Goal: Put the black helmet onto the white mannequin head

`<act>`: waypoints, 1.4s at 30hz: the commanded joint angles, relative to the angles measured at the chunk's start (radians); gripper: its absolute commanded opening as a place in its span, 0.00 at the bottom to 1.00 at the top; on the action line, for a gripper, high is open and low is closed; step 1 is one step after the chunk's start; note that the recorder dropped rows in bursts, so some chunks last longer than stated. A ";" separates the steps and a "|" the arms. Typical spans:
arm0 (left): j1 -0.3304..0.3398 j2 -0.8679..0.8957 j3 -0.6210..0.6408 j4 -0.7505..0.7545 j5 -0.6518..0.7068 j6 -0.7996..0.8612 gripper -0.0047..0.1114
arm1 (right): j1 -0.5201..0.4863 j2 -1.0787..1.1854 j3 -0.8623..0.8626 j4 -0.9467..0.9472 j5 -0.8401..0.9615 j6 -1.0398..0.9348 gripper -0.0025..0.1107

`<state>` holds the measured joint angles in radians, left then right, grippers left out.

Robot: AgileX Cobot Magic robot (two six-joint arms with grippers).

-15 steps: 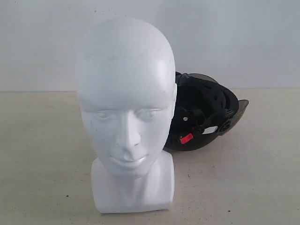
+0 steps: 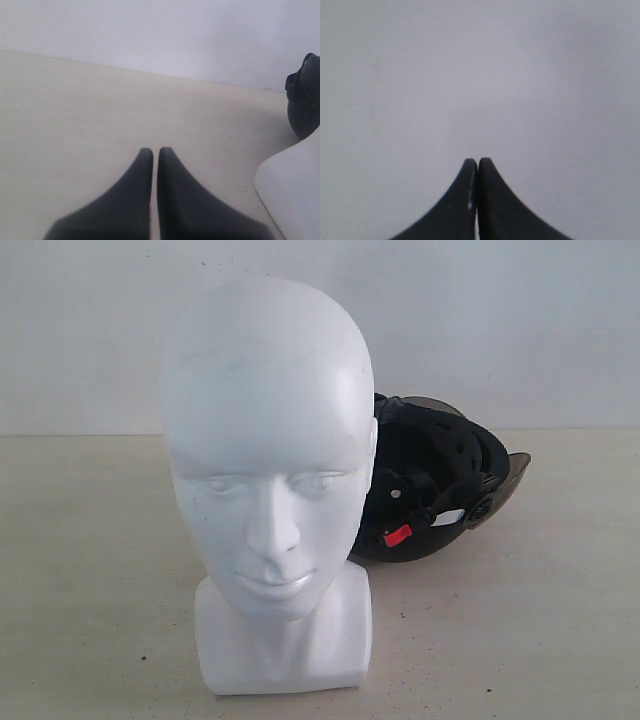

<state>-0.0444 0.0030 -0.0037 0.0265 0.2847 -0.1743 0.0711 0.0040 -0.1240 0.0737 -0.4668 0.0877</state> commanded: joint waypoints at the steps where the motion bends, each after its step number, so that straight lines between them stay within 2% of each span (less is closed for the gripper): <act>1: 0.000 -0.003 0.004 -0.007 0.001 0.005 0.08 | -0.001 0.117 -0.319 -0.005 0.447 0.000 0.02; 5: 0.000 -0.003 0.004 -0.007 0.001 0.005 0.08 | -0.001 0.367 -0.630 0.040 0.933 0.000 0.02; 8: 0.000 -0.003 0.004 -0.007 0.001 0.005 0.08 | -0.001 0.535 -0.744 0.077 1.161 0.000 0.02; 10: 0.000 -0.003 0.004 -0.007 0.001 0.005 0.08 | -0.001 0.626 -0.771 0.077 1.231 0.000 0.02; 19: 0.000 -0.003 0.004 -0.007 0.001 0.005 0.08 | -0.001 0.909 -0.772 0.172 1.282 -0.017 0.02; 23: 0.000 -0.003 0.004 -0.007 0.001 0.005 0.08 | 0.011 1.058 -0.772 0.230 1.190 -0.088 0.02; 27: 0.000 -0.003 0.004 -0.007 0.001 0.005 0.08 | 0.087 1.290 -0.772 0.422 1.059 -0.135 0.04; 28: 0.000 -0.003 0.004 -0.007 0.001 0.005 0.08 | 0.094 1.316 -0.772 0.441 1.039 -0.149 0.08; 30: 0.000 -0.003 0.004 -0.007 0.001 0.005 0.08 | 0.112 1.364 -0.772 0.479 0.996 -0.161 0.21; 35: 0.000 -0.003 0.004 -0.007 0.001 0.005 0.08 | 0.139 1.427 -0.772 0.517 0.866 -0.152 0.80; 36: 0.000 -0.003 0.004 -0.007 0.001 0.005 0.08 | 0.139 1.438 -0.772 0.542 0.822 -0.125 0.86; 38: 0.000 -0.003 0.004 -0.007 0.001 0.005 0.08 | 0.139 1.457 -0.772 0.582 0.747 -0.046 0.92; 42: 0.000 -0.003 0.004 -0.007 0.001 0.005 0.08 | 0.139 1.502 -0.772 0.592 0.682 0.054 0.92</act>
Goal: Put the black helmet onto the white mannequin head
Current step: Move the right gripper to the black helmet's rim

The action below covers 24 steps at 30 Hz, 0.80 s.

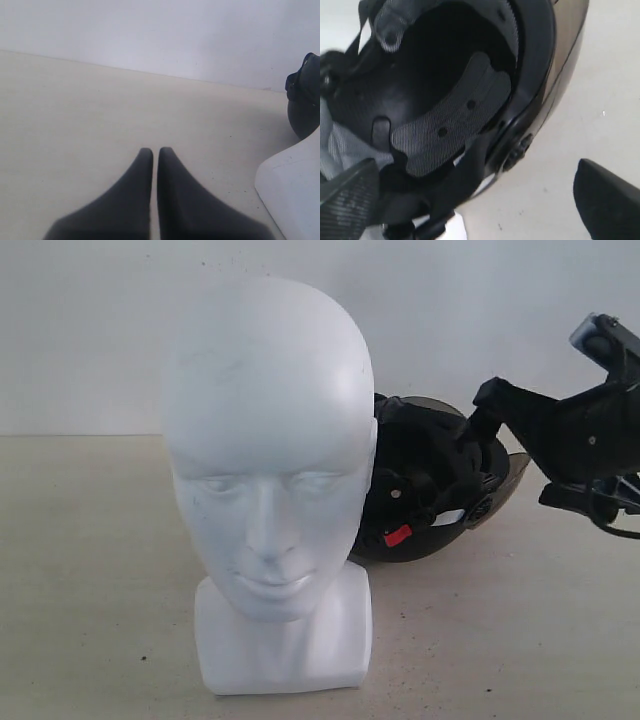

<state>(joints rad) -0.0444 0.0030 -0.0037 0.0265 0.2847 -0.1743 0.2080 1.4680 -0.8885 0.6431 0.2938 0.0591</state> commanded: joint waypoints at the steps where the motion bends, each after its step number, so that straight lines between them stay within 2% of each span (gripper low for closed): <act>1: 0.000 -0.003 0.004 -0.007 0.001 0.005 0.08 | 0.002 0.053 -0.007 0.023 -0.088 0.089 0.92; 9: 0.000 -0.003 0.004 -0.007 0.001 0.005 0.08 | 0.002 0.143 -0.013 0.052 -0.148 0.093 0.92; 24: 0.000 -0.003 0.004 -0.007 0.001 0.005 0.08 | 0.002 0.303 -0.141 0.069 -0.132 0.125 0.92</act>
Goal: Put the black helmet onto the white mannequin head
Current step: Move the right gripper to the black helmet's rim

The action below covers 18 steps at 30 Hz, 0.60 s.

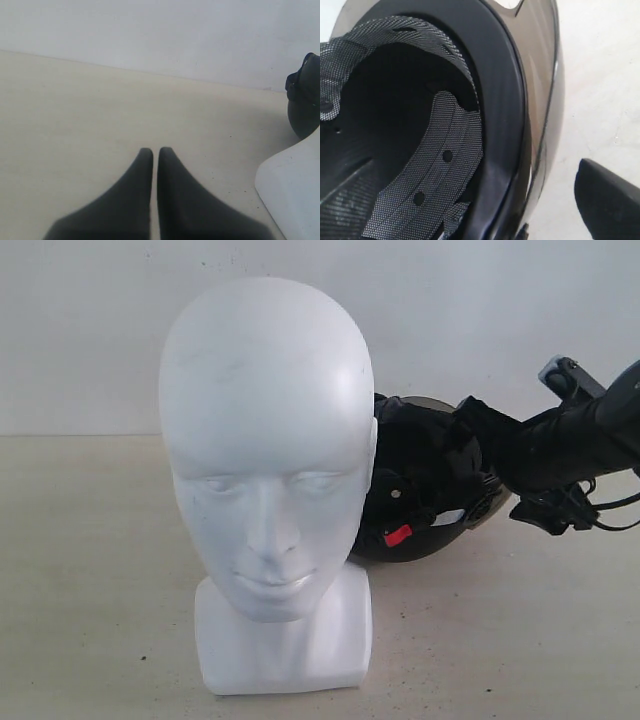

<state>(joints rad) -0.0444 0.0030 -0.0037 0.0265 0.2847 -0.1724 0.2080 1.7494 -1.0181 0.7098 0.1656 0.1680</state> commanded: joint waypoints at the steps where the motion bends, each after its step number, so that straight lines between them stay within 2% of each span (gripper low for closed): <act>1: 0.000 -0.003 0.004 -0.007 0.001 0.003 0.08 | 0.002 0.028 -0.012 0.003 -0.004 0.016 0.90; 2: 0.000 -0.003 0.004 -0.007 0.001 0.003 0.08 | 0.002 0.032 -0.012 0.003 -0.004 0.016 0.87; 4: 0.000 -0.003 0.004 -0.007 0.001 0.003 0.08 | 0.002 0.039 -0.012 0.003 -0.004 0.020 0.70; 5: 0.000 -0.003 0.004 -0.007 0.001 0.003 0.08 | 0.002 0.039 -0.012 0.003 -0.004 0.027 0.54; 6: 0.000 -0.003 0.004 -0.007 0.001 0.003 0.08 | 0.002 0.039 -0.012 0.003 -0.004 0.029 0.44; 7: 0.000 -0.003 0.004 -0.007 0.001 0.003 0.08 | 0.002 0.039 -0.012 0.003 -0.006 0.032 0.24; 9: 0.000 -0.003 0.004 -0.007 0.001 0.003 0.08 | 0.002 0.039 -0.012 0.003 -0.012 0.035 0.02; 18: 0.000 -0.003 0.004 -0.007 0.001 0.003 0.08 | 0.002 -0.021 -0.010 -0.001 0.010 0.070 0.02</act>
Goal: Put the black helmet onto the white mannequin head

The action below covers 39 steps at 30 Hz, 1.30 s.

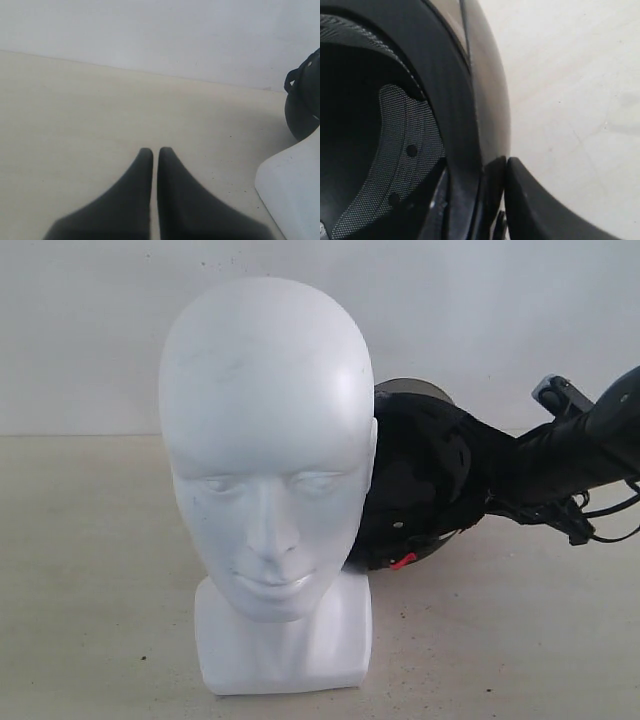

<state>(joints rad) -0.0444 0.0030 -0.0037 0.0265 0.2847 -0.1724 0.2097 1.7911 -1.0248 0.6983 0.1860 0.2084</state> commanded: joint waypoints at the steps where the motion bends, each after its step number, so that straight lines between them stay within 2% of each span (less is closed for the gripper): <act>1: 0.000 -0.003 0.004 -0.007 0.001 0.003 0.08 | -0.002 -0.078 -0.001 0.010 -0.006 0.029 0.02; 5: 0.000 -0.003 0.004 -0.007 0.001 0.003 0.08 | -0.002 -0.132 0.048 -0.002 0.020 0.052 0.02; 9: 0.000 -0.003 0.004 -0.007 0.001 0.003 0.08 | -0.003 -0.192 0.157 -0.002 -0.040 0.167 0.02; 16: 0.000 -0.003 0.004 -0.007 0.001 0.003 0.08 | -0.003 -0.319 0.305 -0.002 -0.100 0.245 0.02; 35: 0.000 -0.003 0.004 -0.007 0.001 0.003 0.08 | -0.003 -0.713 0.702 -0.003 -0.266 0.868 0.02; 39: 0.000 -0.003 0.004 -0.007 0.001 0.003 0.08 | -0.001 -0.781 0.738 -0.006 -0.266 0.916 0.02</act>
<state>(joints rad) -0.0444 0.0030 -0.0037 0.0265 0.2847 -0.1724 0.2097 1.0687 -0.2958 0.6894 0.0101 1.0876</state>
